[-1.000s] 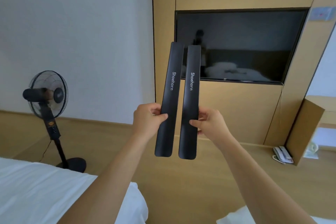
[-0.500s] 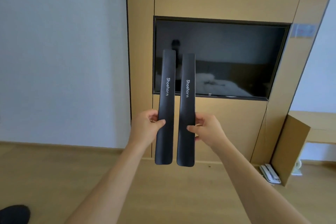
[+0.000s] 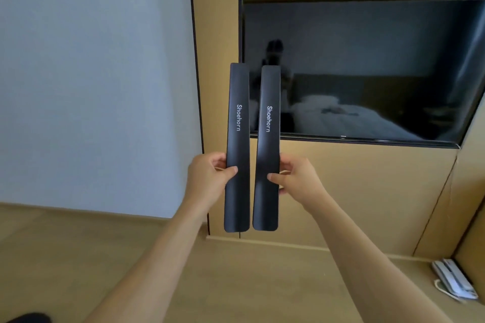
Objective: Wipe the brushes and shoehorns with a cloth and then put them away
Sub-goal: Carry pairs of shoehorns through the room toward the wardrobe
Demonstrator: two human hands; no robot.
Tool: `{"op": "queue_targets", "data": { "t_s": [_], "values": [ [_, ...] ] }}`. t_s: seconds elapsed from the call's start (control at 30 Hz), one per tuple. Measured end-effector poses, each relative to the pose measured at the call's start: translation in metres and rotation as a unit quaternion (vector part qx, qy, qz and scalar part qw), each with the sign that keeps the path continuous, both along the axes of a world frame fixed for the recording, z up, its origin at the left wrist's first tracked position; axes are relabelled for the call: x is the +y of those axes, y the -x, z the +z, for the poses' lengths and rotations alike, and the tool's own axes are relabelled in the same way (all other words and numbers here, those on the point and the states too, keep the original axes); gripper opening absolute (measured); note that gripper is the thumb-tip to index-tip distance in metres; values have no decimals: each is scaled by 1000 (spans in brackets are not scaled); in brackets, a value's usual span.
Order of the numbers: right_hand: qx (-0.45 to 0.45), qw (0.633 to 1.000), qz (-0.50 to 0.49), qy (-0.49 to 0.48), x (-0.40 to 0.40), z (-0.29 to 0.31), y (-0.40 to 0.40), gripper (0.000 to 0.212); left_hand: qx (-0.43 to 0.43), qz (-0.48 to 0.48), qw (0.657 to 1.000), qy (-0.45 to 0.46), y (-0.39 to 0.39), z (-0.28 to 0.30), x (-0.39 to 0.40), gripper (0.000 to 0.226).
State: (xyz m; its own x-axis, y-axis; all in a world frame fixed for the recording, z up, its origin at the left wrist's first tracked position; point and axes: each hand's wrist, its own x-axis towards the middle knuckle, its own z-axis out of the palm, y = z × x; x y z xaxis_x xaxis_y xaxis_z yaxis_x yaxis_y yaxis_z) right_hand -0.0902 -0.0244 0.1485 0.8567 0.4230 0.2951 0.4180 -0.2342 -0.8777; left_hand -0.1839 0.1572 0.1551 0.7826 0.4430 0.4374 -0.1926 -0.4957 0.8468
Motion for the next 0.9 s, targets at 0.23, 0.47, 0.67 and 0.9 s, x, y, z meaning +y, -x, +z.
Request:
{"op": "queue_targets", "data": {
  "t_s": [0.23,0.47,0.67,0.9],
  "values": [
    [3,995,102,-14,99,4,-128,28,-6,101,995,6,-97,4,76,12],
    [16,975,222,-28,201,33,-226,33,-29,211,977,9,-167,32,158,12],
    [45,955,292,-32,300,31,-266,28,-34,273,961,38,-181,27,231,16],
    [40,939,341,-25,435,21,-289,30,-49,333,941,39,-190,11,346,17]
  ]
}}
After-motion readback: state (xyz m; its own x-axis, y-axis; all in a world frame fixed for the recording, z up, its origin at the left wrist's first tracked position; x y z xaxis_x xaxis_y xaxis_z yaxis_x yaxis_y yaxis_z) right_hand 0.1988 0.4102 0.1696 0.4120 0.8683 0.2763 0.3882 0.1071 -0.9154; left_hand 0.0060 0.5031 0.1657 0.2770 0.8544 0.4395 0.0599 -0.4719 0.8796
